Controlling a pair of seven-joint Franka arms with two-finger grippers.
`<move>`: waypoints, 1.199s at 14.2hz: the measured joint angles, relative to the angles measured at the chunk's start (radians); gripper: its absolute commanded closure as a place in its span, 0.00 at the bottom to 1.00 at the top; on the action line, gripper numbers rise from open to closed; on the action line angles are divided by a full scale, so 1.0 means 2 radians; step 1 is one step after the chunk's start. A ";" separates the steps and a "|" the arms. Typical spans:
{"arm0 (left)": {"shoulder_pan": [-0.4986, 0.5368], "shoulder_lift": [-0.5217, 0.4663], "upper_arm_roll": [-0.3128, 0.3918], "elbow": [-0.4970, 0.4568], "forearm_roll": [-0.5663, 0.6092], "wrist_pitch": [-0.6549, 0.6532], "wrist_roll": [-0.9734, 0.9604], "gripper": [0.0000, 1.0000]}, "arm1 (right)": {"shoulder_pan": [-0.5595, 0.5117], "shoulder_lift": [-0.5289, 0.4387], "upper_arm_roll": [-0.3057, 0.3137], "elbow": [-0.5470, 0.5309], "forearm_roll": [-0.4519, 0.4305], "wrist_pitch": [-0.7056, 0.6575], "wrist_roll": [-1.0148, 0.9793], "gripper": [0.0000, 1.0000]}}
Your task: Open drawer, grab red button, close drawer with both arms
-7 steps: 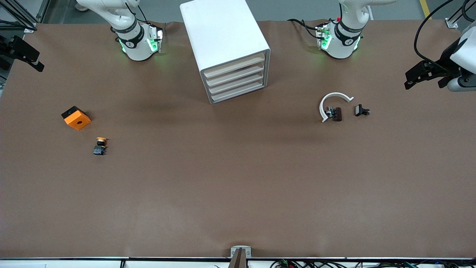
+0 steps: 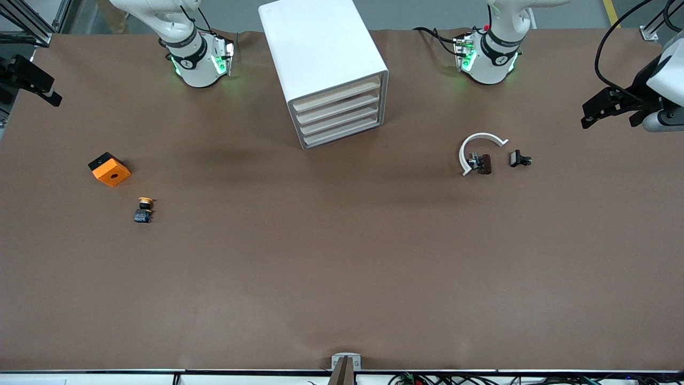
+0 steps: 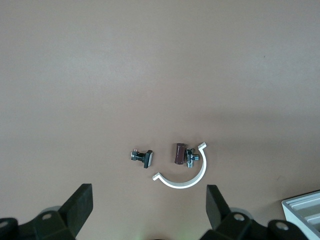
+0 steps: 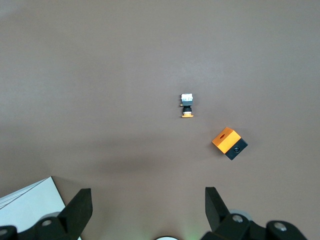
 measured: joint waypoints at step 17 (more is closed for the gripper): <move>0.018 0.055 0.000 -0.048 -0.031 0.020 -0.017 0.00 | 0.000 0.001 0.000 -0.007 0.000 -0.013 0.000 0.00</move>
